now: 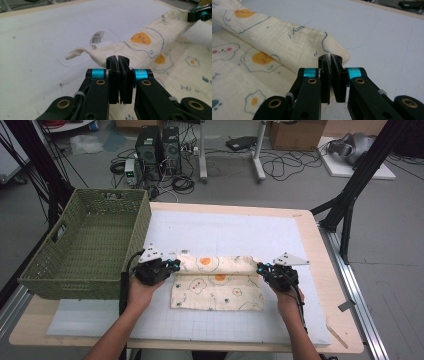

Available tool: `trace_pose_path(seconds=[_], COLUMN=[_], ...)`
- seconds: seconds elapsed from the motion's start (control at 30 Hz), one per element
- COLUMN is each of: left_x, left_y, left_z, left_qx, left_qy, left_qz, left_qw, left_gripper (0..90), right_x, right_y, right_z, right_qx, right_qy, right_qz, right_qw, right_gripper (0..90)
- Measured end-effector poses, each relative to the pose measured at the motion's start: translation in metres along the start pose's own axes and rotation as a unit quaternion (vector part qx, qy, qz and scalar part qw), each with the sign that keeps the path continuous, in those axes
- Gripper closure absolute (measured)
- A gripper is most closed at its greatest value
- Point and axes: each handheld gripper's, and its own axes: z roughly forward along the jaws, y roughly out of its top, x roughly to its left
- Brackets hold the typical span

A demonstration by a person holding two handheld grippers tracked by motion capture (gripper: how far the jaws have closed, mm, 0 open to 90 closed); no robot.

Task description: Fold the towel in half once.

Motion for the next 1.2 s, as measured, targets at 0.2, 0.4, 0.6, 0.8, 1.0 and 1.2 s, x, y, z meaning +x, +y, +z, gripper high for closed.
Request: trace_pose_path(seconds=[0.2, 0.4, 0.6, 0.8, 1.0, 1.2], left_x=[-0.007, -0.01, -0.012, -0.012, -0.01, -0.004], left_y=[-0.012, -0.021, -0.025, -0.031, -0.037, -0.03], left_z=[-0.007, -0.015, -0.018, -0.019, -0.023, -0.033], left_qx=[0.0, 0.008, 0.009, 0.022, 0.029, -0.025], left_qy=[-0.01, -0.026, -0.038, -0.046, -0.054, -0.06], left_qz=[-0.011, -0.01, -0.015, -0.022, -0.025, -0.057], left_qw=[0.9999, 0.9996, 0.9991, 0.9985, 0.9978, 0.9963], left_gripper=[87.1, 87.1, 87.0, 86.6, 80.1, 51.0], right_x=[0.006, 0.011, 0.013, 0.013, 0.014, 0.006], right_y=[-0.012, -0.019, -0.023, -0.031, -0.033, -0.034], right_z=[-0.012, -0.018, -0.028, -0.031, -0.038, -0.058], right_qx=[-0.009, 0.007, 0.016, 0.022, 0.039, -0.005], right_qy=[0.032, 0.041, 0.051, 0.071, 0.081, 0.098], right_qz=[0.005, -0.007, -0.013, -0.008, -0.016, 0.001], right_qw=[0.9994, 0.9991, 0.9985, 0.9972, 0.9958, 0.9951], right_gripper=[86.4, 86.4, 86.3, 85.0, 74.9, 69.6])
